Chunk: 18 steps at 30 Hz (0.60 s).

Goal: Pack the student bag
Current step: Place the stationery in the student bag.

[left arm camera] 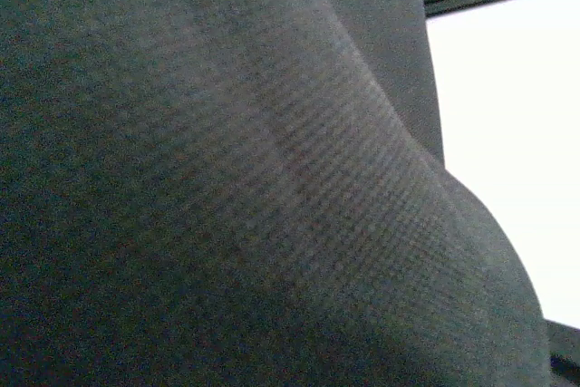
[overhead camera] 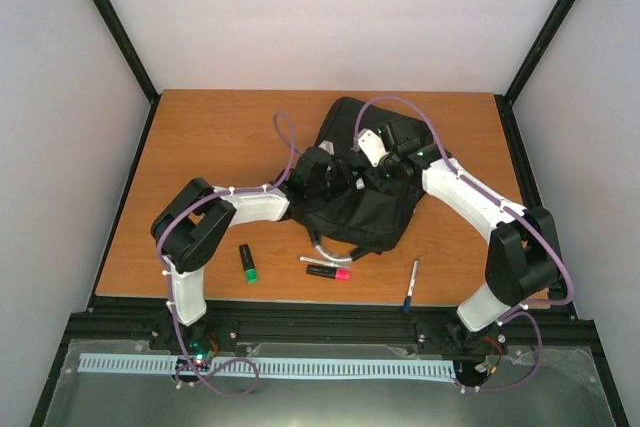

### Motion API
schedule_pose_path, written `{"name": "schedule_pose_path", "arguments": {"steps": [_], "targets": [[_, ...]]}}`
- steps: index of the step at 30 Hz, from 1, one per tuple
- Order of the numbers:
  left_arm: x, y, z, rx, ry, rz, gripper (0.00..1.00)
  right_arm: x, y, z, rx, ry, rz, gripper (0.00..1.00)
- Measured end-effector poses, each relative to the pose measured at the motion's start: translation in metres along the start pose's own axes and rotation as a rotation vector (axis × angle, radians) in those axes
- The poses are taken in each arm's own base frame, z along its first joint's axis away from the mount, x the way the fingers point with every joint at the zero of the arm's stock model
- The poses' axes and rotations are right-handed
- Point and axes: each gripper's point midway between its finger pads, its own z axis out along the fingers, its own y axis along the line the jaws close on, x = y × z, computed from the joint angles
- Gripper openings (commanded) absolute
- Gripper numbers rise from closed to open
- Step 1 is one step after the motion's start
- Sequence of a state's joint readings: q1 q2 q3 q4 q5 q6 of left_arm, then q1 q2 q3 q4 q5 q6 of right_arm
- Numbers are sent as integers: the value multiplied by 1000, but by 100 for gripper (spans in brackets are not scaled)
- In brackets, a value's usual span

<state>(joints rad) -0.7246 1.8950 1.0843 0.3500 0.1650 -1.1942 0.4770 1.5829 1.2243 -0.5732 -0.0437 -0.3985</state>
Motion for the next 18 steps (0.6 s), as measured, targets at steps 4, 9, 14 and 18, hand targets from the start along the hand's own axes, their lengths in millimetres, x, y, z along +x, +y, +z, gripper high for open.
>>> {"name": "schedule_pose_path", "arguments": {"steps": [4, 9, 14, 18], "targets": [[-7, -5, 1, 24, -36, -51, 1, -4, 1, 0, -11, -19, 18, 3], [-14, -9, 19, 39, -55, -81, 1, -7, -3, 1, 2, -39, 37, 3], [-24, -24, 43, 72, -63, -90, 28, -5, -22, 0, 38, -52, 104, 3], [-24, -29, 50, 80, -50, -93, 47, 1, -37, -1, 49, -54, 153, 3]]}}
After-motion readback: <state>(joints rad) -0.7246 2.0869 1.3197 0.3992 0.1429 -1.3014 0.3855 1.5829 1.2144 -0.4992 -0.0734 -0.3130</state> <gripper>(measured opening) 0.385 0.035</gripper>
